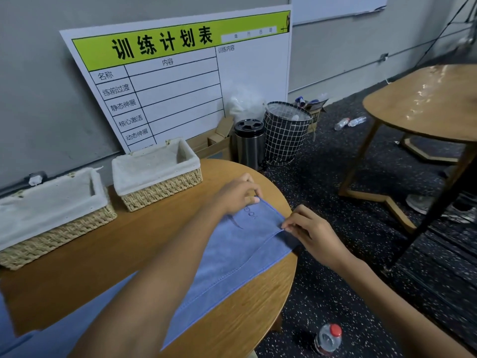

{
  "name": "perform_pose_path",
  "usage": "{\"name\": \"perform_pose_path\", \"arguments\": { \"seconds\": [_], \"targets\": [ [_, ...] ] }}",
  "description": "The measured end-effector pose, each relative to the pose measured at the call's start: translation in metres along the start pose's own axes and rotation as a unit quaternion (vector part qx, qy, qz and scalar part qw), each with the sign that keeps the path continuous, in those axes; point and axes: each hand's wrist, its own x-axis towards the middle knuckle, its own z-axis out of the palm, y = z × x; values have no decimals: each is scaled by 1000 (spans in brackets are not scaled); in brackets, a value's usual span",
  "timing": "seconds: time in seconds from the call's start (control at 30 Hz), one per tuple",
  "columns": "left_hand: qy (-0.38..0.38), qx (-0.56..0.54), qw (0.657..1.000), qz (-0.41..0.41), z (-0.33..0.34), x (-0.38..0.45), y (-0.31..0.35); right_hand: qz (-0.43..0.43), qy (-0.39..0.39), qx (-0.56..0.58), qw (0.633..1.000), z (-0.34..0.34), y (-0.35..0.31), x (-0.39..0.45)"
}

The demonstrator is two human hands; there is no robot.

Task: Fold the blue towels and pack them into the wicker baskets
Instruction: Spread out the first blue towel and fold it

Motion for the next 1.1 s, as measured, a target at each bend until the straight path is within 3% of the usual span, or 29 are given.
{"name": "perform_pose_path", "arguments": {
  "seconds": [0.2, 0.33, 0.5, 0.63, 0.77, 0.93, 1.1],
  "targets": [
    [-39, -58, 997, 15, -14, -3, 14, -12, 32, -13, 999, -10, -4, -16],
    [-22, 14, 1000, 9, 4, -7, 26, -22, 26, -55, 998, -9, 4, -28],
    [97, 107, 990, -1, 37, -24, 36, -18, -2, -50, 999, -6, 12, -34],
    [186, 37, 981, 42, 31, -68, 37, 16, 4, -48, 999, -9, 10, -34],
    [169, 7, 981, 91, 24, -127, 26, 25, 27, -55, 998, -5, -1, -15],
    [150, -8, 988, 31, 21, -191, 12, -38, -4, -101, 994, 22, -25, 30],
    [135, 42, 990, 5, 35, -224, 11, -37, -58, -119, 991, 56, -28, 46]
  ]
}}
